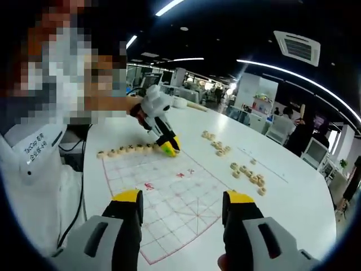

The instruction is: Pick up the chess pieces one by one and place each piece onto its starting position on the chessboard, setting the pieces on their correct points until all the chess pieces are arranged in the starting layout

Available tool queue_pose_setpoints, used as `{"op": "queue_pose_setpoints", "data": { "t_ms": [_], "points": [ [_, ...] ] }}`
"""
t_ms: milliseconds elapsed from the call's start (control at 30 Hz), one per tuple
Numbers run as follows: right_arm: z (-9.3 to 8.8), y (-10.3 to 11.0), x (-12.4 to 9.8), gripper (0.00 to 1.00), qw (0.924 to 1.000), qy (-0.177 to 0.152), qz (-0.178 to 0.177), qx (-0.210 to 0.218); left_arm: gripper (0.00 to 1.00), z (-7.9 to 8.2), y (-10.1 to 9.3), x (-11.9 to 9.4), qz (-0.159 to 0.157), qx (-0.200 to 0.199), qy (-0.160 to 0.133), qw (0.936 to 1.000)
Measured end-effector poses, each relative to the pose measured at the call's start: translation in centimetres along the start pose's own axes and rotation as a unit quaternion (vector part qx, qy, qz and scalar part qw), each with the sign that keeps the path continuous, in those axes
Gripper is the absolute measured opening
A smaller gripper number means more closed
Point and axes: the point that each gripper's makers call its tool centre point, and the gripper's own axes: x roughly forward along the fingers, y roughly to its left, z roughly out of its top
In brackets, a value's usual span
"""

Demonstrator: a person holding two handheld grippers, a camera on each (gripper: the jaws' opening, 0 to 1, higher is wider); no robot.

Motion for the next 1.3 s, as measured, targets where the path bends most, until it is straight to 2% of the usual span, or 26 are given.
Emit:
{"op": "queue_pose_setpoints", "data": {
  "t_ms": [67, 167, 267, 300, 400, 600, 733, 833, 1033, 1300],
  "points": [
    [0.0, 0.0, 0.1, 0.57, 1.0, 0.001, 0.0, 0.0, 0.23, 0.1, 0.1, 0.0, 0.002, 0.006, 0.0, 1.0],
    [0.0, 0.0, 0.0, 0.57, 1.0, 0.001, 0.0, -0.001, 0.35, 0.6, 0.1, -0.2, -0.002, 0.0, -0.012, 0.9999],
    [0.1, 0.0, 0.0, 0.57, 1.0, -0.001, -0.003, -0.001, 0.4, 2.5, 0.7, -0.8, 0.005, -0.016, -0.052, 0.9985],
    [0.1, -0.1, -0.1, 0.57, 1.0, -0.001, -0.004, 0.0, 0.41, 2.8, 0.9, -1.0, 0.008, -0.016, -0.057, 0.9982],
    [0.1, -0.2, -0.1, 0.56, 1.0, -0.001, -0.006, 0.001, 0.41, 3.6, 1.6, -1.3, 0.02, -0.015, -0.071, 0.9972],
    [0.2, -0.4, -0.3, 0.56, 0.9999, -0.002, -0.01, 0.001, 0.4, 3.4, 2.5, -0.9, 0.028, -0.003, -0.063, 0.9976],
    [-0.1, -1.1, -0.6, 0.57, 0.9997, 0.003, -0.023, 0.005, 0.4, 4.5, 3.2, -0.9, 0.038, -0.018, -0.082, 0.9958],
    [-0.4, -1.6, -0.7, 0.57, 0.9994, 0.008, -0.031, 0.009, 0.4, 5.7, 4.0, -0.5, 0.046, -0.012, -0.09, 0.9948],
    [-0.4, -1.4, -0.7, 0.57, 0.9994, 0.007, -0.033, 0.011, 0.38, 7.5, 4.3, 1.8, 0.041, -0.01, -0.096, 0.9945],
    [-0.4, -1.7, -0.9, 0.57, 0.9991, 0.008, -0.04, 0.011, 0.31, 9.5, 4.4, 6.5, 0.039, -0.015, -0.103, 0.9938]
  ]
}}
